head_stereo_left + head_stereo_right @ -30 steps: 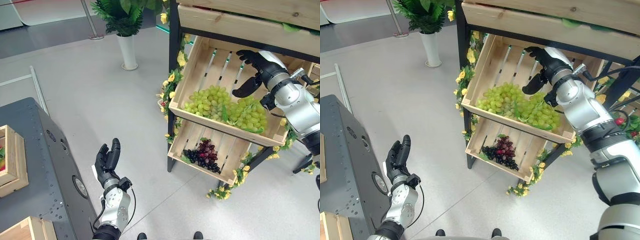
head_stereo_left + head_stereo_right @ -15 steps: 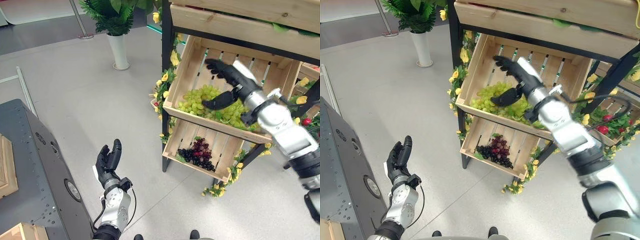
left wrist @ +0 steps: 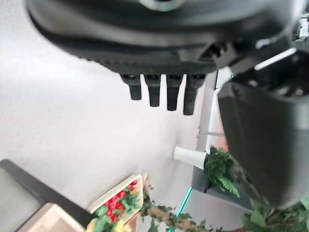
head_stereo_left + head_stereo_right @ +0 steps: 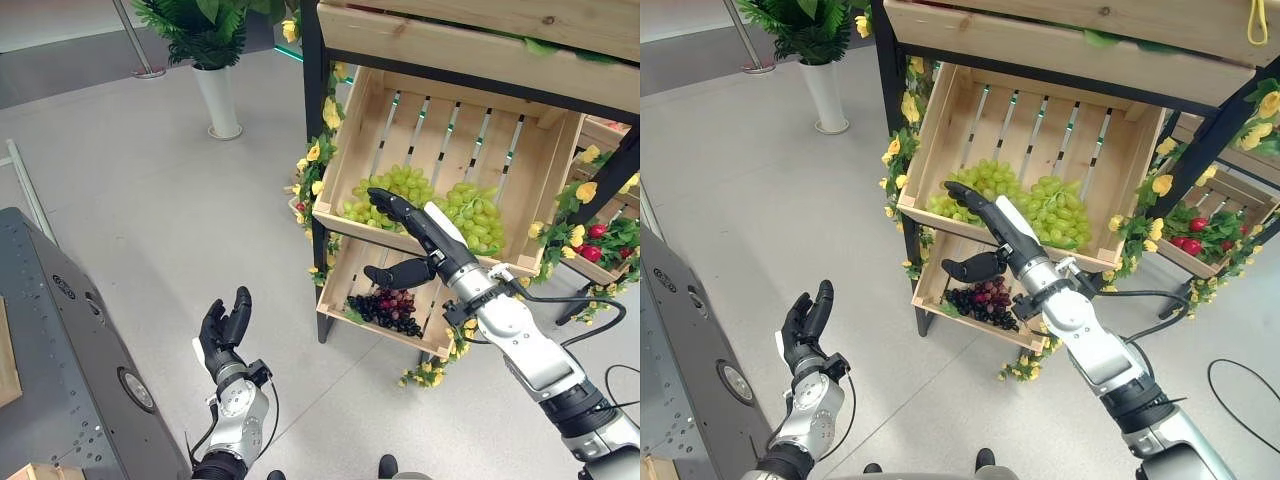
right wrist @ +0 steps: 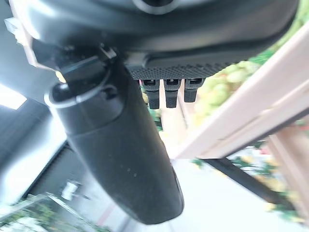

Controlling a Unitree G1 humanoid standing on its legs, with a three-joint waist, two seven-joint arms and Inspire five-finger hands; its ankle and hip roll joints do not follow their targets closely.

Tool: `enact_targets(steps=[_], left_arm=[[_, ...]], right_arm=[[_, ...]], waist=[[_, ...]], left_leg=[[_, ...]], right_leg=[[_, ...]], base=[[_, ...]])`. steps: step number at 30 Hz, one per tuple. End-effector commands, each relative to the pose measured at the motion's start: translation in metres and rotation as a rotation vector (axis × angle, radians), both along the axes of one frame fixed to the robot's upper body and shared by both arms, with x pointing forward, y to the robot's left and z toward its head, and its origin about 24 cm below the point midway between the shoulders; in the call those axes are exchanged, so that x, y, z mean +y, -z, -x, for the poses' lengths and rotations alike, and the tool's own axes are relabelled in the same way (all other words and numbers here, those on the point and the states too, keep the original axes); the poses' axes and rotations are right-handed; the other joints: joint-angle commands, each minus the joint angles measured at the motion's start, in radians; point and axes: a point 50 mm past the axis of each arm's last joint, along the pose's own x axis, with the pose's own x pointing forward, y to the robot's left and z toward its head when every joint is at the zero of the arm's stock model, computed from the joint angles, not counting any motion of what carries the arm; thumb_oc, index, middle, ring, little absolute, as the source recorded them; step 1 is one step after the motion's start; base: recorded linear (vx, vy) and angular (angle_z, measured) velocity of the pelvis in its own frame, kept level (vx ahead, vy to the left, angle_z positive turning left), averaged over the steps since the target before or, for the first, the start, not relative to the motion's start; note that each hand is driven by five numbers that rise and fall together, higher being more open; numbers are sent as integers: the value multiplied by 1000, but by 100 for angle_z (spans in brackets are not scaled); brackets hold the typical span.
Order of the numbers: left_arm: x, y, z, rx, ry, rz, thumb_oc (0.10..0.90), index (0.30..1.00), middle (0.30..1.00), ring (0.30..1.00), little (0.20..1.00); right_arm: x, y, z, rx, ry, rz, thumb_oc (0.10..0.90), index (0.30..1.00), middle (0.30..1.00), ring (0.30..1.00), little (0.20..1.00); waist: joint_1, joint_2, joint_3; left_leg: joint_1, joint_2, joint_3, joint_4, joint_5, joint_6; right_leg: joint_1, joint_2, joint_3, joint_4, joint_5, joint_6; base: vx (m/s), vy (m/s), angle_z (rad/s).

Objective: Pick up the fruits from the basket on one side to the basket on the other side

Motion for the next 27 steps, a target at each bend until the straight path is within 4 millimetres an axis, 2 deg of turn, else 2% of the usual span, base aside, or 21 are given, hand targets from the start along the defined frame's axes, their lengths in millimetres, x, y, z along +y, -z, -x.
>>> enact_targets(steps=[1, 5, 11, 14, 16, 20, 22, 23, 24, 26, 27], left_arm=[[-10, -30, -26, -193, 104, -107, 800, 900, 900, 900, 900], [-11, -14, -17, -129, 118, -107, 800, 900, 900, 900, 900], [-14, 8, -4, -12, 160, -116, 800, 900, 900, 900, 900], [-15, 19, 3, 50, 205, -126, 800, 900, 900, 900, 900], [-16, 23, 6, 72, 235, -129, 800, 900, 900, 900, 900], [-21, 34, 15, 130, 298, -128, 800, 900, 900, 900, 900], [-21, 37, 17, 154, 324, -131, 800, 900, 900, 900, 900], [-21, 37, 18, 156, 327, -133, 800, 900, 900, 900, 900], [-17, 39, 19, 178, 360, -154, 800, 900, 900, 900, 900], [-13, 40, 19, 194, 384, -184, 800, 900, 900, 900, 900], [-10, 39, 18, 206, 409, -215, 800, 900, 900, 900, 900]], right_arm=[[17, -72, 29, -464, -158, -133, 800, 900, 900, 900, 900], [31, -60, 49, -504, -295, -135, 800, 900, 900, 900, 900], [47, -39, 57, -462, -383, -87, 800, 900, 900, 900, 900], [58, -17, 55, -405, -402, 30, 800, 900, 900, 900, 900], [57, -6, 51, -342, -387, 46, 800, 900, 900, 900, 900], [53, 41, 39, -133, -300, 93, 800, 900, 900, 900, 900], [50, 63, 38, -34, -249, 97, 800, 900, 900, 900, 900], [50, 65, 38, -23, -243, 95, 800, 900, 900, 900, 900], [47, 79, 40, 42, -199, 61, 800, 900, 900, 900, 900], [45, 88, 43, 87, -174, 33, 800, 900, 900, 900, 900], [42, 96, 44, 136, -147, -5, 800, 900, 900, 900, 900]], waist=[[-11, 3, -27], [-13, 8, -18], [-4, 6, -5], [10, 4, 3], [16, 3, 5], [41, -2, 13], [55, -2, 23], [55, -2, 24], [51, -4, 44], [44, -3, 59], [34, -1, 73]], left_leg=[[45, -30, -35, 8, -117, 21], [40, -35, -35, 11, -121, 27], [35, -40, -42, 17, -126, 31], [33, -45, -50, 19, -128, 34], [32, -46, -54, 20, -129, 35], [23, -61, -83, 16, -131, 43], [8, -69, -108, 14, -127, 55], [7, -69, -111, 15, -126, 57], [-4, -84, -149, 21, -122, 76], [-10, -88, -180, 27, -119, 84], [-18, -85, -211, 39, -120, 87]], right_leg=[[52, -27, -23, 7, -25, 0], [46, -32, -21, 12, -26, 4], [44, -37, -26, 17, -28, 9], [46, -41, -37, 19, -29, 13], [48, -43, -44, 21, -30, 13], [51, -47, -66, 37, -39, 16], [35, -45, -78, 114, -74, 12], [30, -46, -78, 128, -79, 12], [-26, -45, -46, 262, -63, 20], [-76, -46, -1, 351, -42, 27], [-111, -40, 50, 395, -38, 27]], base=[[0, 0, 0], [0, 0, 0], [0, 0, 0], [0, 0, 0], [10, -2, 6], [8, -9, 13], [-17, -13, 15], [-26, -81, 20], [-28, -121, 19], [-35, -171, 25], [-46, -291, 49]])
